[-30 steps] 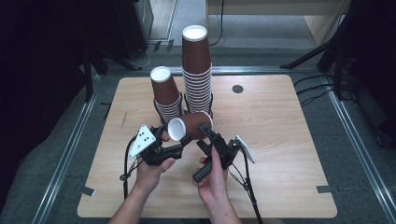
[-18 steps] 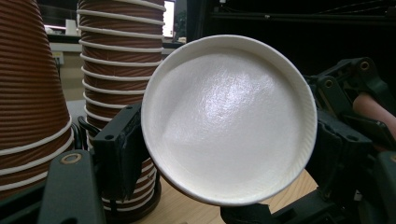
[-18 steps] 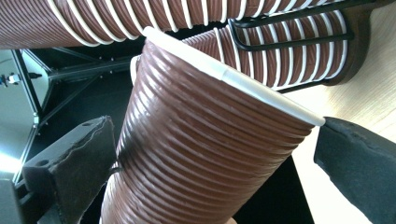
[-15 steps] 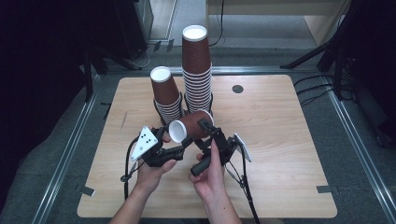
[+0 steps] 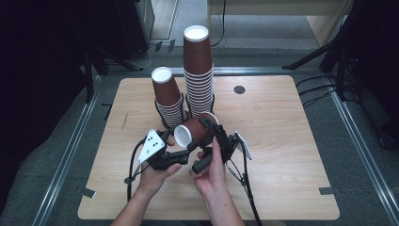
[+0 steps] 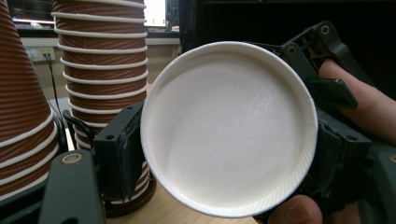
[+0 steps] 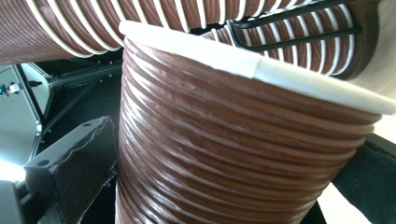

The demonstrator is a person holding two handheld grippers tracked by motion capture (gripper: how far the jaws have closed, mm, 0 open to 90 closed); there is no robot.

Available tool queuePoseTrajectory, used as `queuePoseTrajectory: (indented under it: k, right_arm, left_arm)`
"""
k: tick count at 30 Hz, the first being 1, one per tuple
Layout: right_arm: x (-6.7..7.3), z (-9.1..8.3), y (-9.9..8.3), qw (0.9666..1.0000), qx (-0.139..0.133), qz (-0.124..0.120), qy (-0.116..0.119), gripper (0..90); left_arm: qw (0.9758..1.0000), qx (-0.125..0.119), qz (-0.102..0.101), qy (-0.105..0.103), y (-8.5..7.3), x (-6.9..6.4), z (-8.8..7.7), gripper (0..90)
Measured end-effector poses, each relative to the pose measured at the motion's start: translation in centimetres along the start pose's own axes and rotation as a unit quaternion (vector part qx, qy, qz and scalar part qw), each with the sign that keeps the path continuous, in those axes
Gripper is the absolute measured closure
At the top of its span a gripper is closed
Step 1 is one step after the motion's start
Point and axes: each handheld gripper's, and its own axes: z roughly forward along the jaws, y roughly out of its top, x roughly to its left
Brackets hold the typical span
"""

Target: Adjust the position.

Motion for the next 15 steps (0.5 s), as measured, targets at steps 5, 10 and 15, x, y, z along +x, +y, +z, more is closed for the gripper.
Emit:
queuePoseTrajectory:
  k: [5,10,15]
  right_arm:
    - [0.03,-0.01,0.16,0.9999,0.002,0.005,-0.015,6.5]
    - [-0.06,-0.10,0.10,0.9998,-0.005,-0.001,-0.017,7.3]
    - [0.11,-0.16,-0.19,0.9998,-0.009,-0.009,-0.014,11.5]
  left_arm:
    - [1.0000,0.004,-0.001,0.000,-0.11,0.10,0.01,23.4]
    - [1.0000,0.006,0.000,-0.001,-0.15,0.10,0.06,23.2]
    - [0.9998,0.018,0.004,0.001,-0.25,0.22,0.08,22.7]
